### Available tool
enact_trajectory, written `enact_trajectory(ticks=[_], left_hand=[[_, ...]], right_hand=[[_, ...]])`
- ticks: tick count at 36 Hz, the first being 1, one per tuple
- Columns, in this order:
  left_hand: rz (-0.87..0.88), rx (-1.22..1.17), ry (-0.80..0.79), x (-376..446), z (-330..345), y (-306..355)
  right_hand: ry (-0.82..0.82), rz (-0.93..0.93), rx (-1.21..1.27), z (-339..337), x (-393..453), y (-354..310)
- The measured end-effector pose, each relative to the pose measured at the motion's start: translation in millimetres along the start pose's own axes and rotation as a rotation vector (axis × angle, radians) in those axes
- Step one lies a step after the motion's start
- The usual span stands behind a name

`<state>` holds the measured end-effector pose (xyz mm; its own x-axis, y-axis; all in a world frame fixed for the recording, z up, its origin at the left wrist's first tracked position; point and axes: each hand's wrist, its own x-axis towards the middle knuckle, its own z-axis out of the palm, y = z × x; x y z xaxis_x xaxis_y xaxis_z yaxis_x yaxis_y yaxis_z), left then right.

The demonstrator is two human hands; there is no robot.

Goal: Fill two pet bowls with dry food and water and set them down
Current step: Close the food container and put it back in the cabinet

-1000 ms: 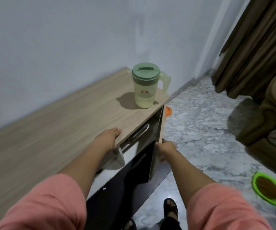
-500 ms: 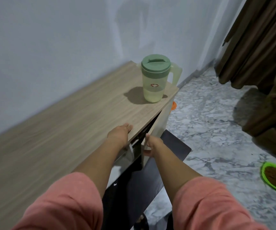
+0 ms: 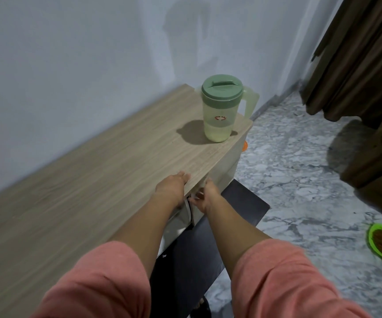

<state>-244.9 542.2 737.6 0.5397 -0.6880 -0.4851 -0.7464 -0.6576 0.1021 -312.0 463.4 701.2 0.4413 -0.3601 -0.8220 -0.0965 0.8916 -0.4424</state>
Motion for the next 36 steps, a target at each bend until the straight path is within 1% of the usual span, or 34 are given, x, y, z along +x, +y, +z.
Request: enact_trajectory(ticks=[4,18,24,30,33,36], left_hand=[[0.004,-0.009,0.0,1,0,-1],[-0.004,-0.034,0.041,3,6,-1],[-0.005,-0.047,0.043,4,6,1],[-0.021,-0.063,0.024,4,5,3],[-0.04,-0.066,0.024,4,7,6],[-0.074,-0.115,0.049,5,16,9]], right_hand=[[0.007,0.014,0.093,4,-2,1],[0.005,-0.013,0.166,9,5,4],[-0.005,0.012,0.109,9,0,-3],[-0.01,-0.001,0.011,5,5,-16],[-0.009,-0.009,-0.097,1,2,-30],[-0.021,-0.05,-0.258,-10,-10,-49]])
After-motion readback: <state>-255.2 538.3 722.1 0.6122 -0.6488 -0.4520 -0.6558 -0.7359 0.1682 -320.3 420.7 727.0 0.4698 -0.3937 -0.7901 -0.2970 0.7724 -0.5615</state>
